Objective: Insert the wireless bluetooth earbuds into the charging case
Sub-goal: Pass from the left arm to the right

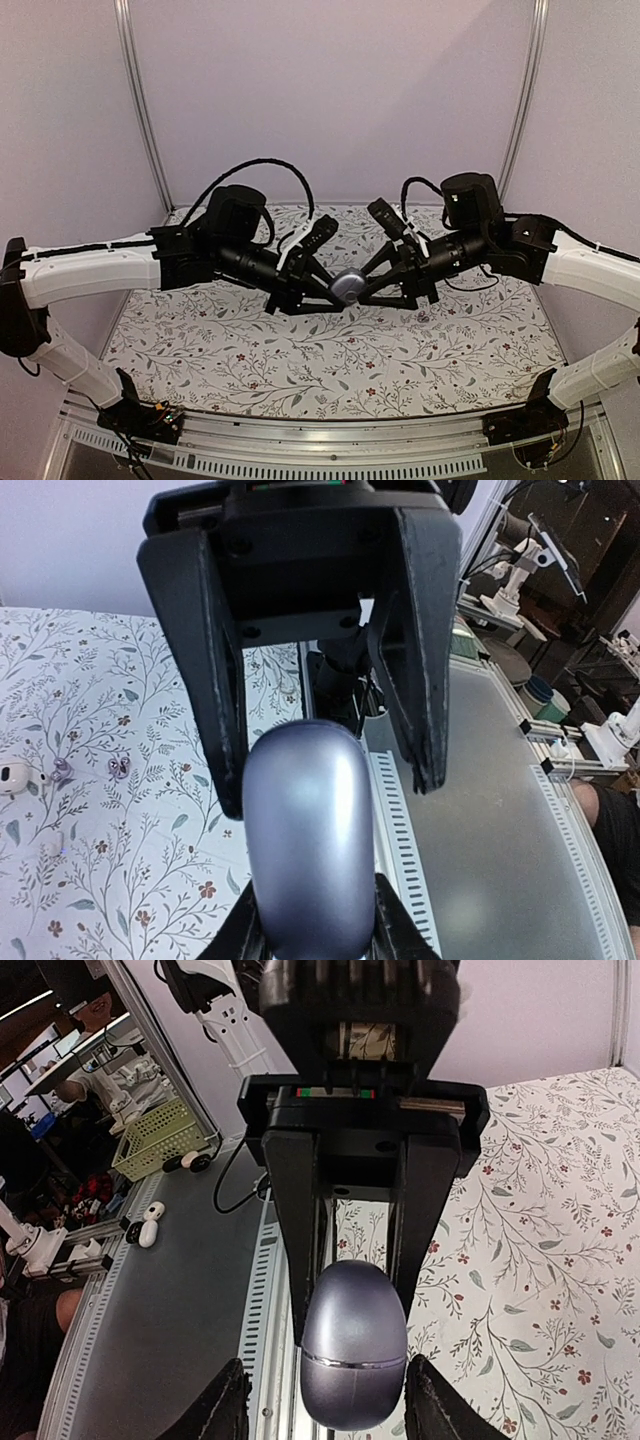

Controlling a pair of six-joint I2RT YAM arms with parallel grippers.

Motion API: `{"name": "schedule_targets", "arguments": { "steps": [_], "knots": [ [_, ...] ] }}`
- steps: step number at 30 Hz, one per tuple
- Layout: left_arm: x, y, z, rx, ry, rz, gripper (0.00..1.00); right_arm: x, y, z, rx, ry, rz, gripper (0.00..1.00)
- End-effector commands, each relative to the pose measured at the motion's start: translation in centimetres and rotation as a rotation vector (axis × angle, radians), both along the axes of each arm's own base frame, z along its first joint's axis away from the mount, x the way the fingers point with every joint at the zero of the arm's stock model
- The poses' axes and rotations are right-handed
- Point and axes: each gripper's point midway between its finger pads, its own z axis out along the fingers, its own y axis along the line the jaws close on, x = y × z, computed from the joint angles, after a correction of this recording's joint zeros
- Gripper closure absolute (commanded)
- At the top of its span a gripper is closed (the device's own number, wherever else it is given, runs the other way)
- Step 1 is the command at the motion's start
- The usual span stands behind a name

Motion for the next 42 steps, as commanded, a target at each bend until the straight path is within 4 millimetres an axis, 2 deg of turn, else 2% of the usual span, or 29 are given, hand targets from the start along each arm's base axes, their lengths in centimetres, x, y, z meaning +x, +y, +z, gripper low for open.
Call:
{"name": "schedule_targets", "arguments": {
  "steps": [1, 6, 17, 29, 34, 35, 39, 42],
  "knots": [
    [0.1, -0.4, 0.5, -0.004, -0.004, -0.025, 1.0, -0.1, 0.3, -0.6, -0.04, -0.006, 0.007, 0.48],
    [0.0, -0.6, 0.2, 0.005, 0.007, -0.033, 1.0, -0.2, 0.7, -1.1, -0.056, -0.001, 0.016, 0.5],
    [-0.1, -0.7, -0.4, 0.021, 0.017, -0.042, 1.0, -0.1, 1.1, -2.0, -0.088, 0.005, 0.012, 0.64],
    [-0.1, -0.6, -0.5, 0.027, 0.021, -0.042, 1.0, 0.0, 1.3, -2.0, -0.092, 0.009, 0.013, 0.74],
    [-0.1, -0.6, -0.8, 0.04, 0.027, -0.035, 1.0, 0.0, 1.4, -2.0, -0.09, 0.009, 0.02, 0.84],
    [-0.1, -0.6, -0.8, 0.042, 0.027, -0.034, 0.97, 0.0, 1.4, -1.9, -0.087, 0.006, 0.019, 0.86],
    [0.0, -0.3, -0.5, 0.037, 0.018, -0.022, 0.74, 0.0, 1.3, -1.9, -0.082, 0.003, 0.015, 0.93],
    [0.4, 0.2, -0.2, 0.031, -0.004, 0.01, 0.64, 0.2, 1.3, -1.9, -0.075, 0.002, 0.001, 0.95]
  ]
}}
